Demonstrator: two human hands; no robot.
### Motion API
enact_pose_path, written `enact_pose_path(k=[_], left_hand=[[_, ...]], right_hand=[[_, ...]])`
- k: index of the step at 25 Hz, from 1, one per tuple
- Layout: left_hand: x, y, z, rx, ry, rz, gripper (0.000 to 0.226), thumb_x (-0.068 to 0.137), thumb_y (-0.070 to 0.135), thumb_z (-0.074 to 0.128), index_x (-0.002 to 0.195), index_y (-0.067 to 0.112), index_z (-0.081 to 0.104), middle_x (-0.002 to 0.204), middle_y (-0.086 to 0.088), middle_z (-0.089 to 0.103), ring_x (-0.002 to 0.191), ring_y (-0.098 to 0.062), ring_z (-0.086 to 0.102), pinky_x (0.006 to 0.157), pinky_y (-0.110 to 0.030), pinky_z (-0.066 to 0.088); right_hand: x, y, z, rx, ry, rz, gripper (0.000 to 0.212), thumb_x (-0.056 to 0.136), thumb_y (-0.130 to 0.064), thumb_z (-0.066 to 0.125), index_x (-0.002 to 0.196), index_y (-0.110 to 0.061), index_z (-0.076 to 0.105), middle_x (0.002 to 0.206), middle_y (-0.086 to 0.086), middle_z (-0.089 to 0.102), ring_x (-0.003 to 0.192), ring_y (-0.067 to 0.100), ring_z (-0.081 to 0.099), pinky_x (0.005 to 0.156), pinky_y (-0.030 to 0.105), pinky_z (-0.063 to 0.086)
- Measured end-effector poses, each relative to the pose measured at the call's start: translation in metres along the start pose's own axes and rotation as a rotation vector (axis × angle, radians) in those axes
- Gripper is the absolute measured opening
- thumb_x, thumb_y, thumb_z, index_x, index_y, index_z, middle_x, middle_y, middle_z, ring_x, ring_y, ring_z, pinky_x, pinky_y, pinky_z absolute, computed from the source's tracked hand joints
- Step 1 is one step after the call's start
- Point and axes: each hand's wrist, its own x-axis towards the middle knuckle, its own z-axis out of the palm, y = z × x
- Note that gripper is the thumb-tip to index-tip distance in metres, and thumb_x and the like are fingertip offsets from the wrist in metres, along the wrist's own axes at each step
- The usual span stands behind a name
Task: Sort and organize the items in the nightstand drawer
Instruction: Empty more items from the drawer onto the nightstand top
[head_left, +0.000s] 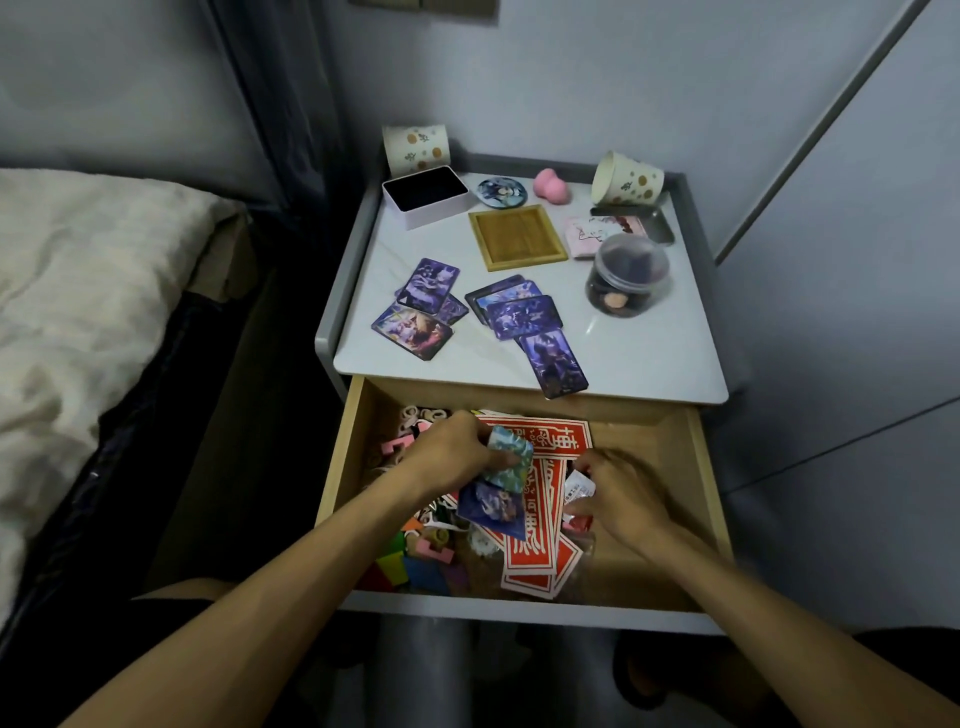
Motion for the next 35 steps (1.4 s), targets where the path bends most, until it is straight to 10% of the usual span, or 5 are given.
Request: enact_pose_path(k=[6,17,25,35], left_hand=[[-0.012,0.013,-0.004,-0.255,-0.099,0.030,0.015,0.089,0.019,0.070,0.096,0.006,0.073,0.083,-0.001,0.074,0.069,-0.007,0.070,0.063,-0.021,0.056],[-0.044,0.067,-0.051,-0.216,0.165,0.192,0.030,0.088,0.033,0.069,0.085,0.003,0.071,0.077,-0.008,0.075,0.067,-0.022,0.071,0.065,-0.033,0.054],[0.005,0.097,-0.117,-0.348,0.291,0.212,0.014,0.093,0.023,0.064,0.094,0.011,0.071,0.080,-0.004,0.072,0.067,-0.012,0.066,0.059,-0.022,0.052],[0.139,0.045,-0.172,-0.905,0.472,-0.066,0.020,0.092,-0.007,0.056,0.079,0.008,0.060,0.062,-0.007,0.062,0.061,-0.018,0.060,0.049,-0.022,0.051]], right_hand=[[-0.021,0.007,-0.016,0.308,0.069,0.155,0.025,0.092,-0.016,0.067,0.116,-0.019,0.062,0.114,0.005,0.068,0.086,0.013,0.066,0.057,0.015,0.050],[-0.066,-0.070,-0.133,1.014,0.049,-0.235,0.025,0.094,-0.007,0.059,0.111,-0.023,0.068,0.101,-0.001,0.075,0.090,0.010,0.071,0.075,0.024,0.057],[0.026,-0.140,-0.173,0.918,0.065,-0.263,0.021,0.097,-0.018,0.058,0.117,-0.014,0.065,0.108,0.007,0.072,0.094,0.021,0.070,0.079,0.036,0.059],[0.197,-0.146,-0.220,0.573,0.309,0.151,0.015,0.093,-0.020,0.055,0.090,-0.006,0.061,0.095,0.011,0.066,0.079,0.027,0.063,0.058,0.028,0.051]])
